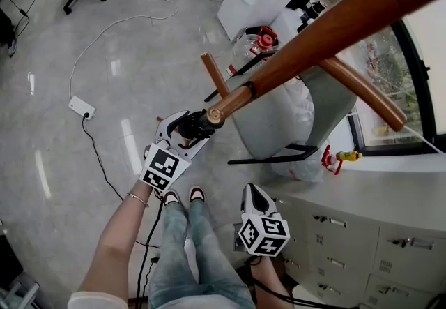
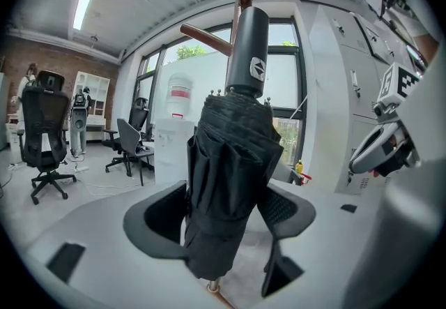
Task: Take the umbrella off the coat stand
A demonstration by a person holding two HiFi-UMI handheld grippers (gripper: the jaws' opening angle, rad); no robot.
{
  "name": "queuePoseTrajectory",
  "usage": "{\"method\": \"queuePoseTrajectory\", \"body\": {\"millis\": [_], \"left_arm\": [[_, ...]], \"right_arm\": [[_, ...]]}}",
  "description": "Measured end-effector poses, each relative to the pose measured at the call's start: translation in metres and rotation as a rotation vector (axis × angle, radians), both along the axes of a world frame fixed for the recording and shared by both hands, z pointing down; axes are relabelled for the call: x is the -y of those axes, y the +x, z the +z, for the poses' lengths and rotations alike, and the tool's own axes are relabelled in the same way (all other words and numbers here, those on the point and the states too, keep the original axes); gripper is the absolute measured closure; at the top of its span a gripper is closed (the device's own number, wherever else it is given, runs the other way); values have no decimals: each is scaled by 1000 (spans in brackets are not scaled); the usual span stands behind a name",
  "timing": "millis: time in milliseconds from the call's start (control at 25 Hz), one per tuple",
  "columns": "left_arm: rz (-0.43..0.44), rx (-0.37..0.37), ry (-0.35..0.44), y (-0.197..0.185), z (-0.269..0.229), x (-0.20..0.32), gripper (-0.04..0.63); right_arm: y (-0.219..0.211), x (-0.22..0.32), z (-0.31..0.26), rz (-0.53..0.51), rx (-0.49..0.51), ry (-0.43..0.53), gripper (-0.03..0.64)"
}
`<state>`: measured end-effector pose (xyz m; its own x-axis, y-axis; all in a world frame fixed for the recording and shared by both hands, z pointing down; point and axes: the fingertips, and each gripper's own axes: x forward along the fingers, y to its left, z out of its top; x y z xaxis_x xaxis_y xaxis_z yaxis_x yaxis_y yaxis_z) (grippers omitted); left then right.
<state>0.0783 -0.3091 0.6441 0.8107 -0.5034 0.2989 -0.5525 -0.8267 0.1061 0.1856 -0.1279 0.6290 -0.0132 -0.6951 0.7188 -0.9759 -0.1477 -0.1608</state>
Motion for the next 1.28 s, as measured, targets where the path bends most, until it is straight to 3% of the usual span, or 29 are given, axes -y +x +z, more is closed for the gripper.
{"method": "queuePoseTrajectory", "body": {"millis": [320,840,1280], "left_arm": [[82,12,2,1,1,4,304],[49,28,14,-3,1,3,341],[23,23,-34,-4,0,-14,354]], "right_arm": [[0,0,6,-16,-4,-22,612],[-11,7,4,-49,0,-23,611],[-7,9,-7,-54,-12,-9,612]]}}
